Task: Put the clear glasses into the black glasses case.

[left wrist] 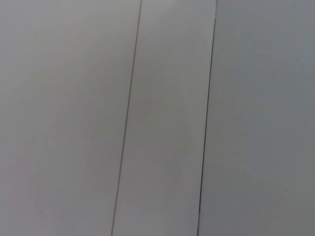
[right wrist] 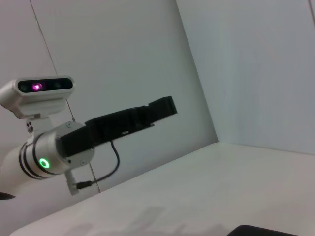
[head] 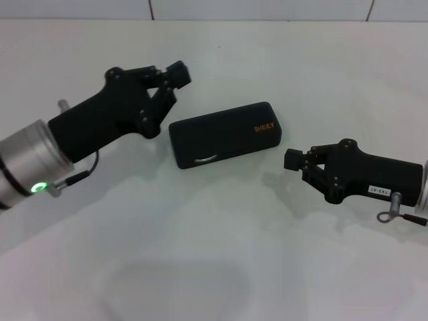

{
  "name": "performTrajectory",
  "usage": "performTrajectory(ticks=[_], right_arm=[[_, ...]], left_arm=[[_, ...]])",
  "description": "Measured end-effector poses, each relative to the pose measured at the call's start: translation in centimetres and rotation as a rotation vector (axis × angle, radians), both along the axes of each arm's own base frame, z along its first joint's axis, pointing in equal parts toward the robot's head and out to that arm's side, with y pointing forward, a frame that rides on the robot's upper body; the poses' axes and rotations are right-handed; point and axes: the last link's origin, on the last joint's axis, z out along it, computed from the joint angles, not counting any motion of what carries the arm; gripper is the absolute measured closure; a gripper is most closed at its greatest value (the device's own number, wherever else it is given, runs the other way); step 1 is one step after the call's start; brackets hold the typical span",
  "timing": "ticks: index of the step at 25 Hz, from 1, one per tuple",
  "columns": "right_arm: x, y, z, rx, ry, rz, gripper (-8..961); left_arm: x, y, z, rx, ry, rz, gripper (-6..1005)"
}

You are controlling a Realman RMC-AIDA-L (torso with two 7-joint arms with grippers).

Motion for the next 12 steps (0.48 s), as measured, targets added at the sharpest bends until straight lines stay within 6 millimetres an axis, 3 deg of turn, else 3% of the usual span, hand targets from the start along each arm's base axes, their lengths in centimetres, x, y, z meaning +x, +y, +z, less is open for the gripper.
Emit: performTrajectory(ticks=[12], right_arm=[[-0.1,0.5,0.7,0.016,-0.012,0.021,913]], left_arm=[[-1.9,-3.6,0.0,-0.096,0.037,-0.047,905]])
